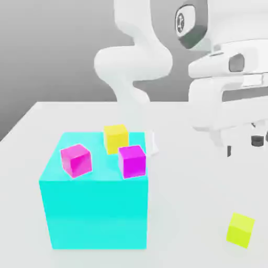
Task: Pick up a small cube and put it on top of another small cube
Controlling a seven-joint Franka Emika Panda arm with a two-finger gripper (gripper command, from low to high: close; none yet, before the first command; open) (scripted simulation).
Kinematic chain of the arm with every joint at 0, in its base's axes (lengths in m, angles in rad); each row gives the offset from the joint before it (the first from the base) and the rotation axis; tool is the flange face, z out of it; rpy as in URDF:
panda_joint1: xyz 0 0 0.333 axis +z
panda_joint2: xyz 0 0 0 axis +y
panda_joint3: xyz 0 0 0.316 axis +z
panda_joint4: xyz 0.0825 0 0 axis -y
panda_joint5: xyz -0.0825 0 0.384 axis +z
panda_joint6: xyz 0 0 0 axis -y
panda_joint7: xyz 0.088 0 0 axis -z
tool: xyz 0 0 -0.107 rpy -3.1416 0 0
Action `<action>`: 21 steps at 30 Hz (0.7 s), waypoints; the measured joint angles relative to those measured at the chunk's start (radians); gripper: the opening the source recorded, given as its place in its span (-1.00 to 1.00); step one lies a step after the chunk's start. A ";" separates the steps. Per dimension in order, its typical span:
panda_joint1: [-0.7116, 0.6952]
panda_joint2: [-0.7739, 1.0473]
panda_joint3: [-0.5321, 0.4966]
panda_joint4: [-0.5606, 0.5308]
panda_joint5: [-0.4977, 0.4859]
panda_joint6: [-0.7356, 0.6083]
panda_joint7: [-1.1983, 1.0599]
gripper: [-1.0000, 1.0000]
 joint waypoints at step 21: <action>0.139 0.461 -0.006 -0.013 -0.144 0.233 -0.035 -1.00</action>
